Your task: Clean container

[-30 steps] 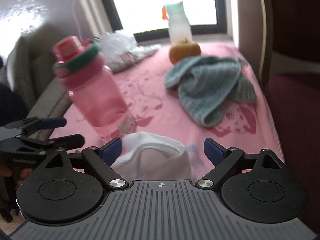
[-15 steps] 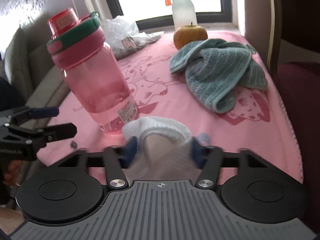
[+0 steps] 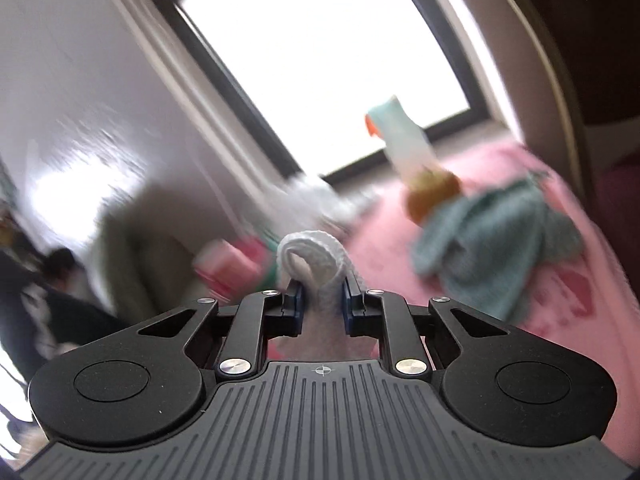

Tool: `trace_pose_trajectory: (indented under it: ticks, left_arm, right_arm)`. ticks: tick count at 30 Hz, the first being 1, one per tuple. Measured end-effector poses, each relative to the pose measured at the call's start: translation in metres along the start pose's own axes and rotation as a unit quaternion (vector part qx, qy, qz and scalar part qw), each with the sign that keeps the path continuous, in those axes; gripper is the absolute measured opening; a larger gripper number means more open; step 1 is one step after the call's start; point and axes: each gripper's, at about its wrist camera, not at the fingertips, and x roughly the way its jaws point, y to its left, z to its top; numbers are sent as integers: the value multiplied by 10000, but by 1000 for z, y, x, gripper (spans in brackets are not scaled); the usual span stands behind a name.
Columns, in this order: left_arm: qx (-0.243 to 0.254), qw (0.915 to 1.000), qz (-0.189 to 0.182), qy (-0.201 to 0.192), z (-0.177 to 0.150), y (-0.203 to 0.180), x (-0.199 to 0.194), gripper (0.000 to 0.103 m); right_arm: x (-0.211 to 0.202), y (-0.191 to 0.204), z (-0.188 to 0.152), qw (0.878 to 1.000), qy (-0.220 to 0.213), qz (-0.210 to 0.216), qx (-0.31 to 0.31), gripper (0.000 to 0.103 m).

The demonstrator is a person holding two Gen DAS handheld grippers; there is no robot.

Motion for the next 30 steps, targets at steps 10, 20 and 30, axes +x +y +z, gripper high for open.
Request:
trace_pose_trajectory:
  ticks: [10,20,30]
  left_arm:
    - [981,9930,34,-650,30,-20,34,91]
    - [618,9955,-270,-671,34,-4,38,73]
    - [38,9977,-258,-633,33,28,36,75]
  right_arm:
    - [11,36,11,9960,21,-476,-755,17]
    - [33,114,0,9593,1072,-131,-2608,10]
    - [87,116,46,9761,1156,692,-1703,10]
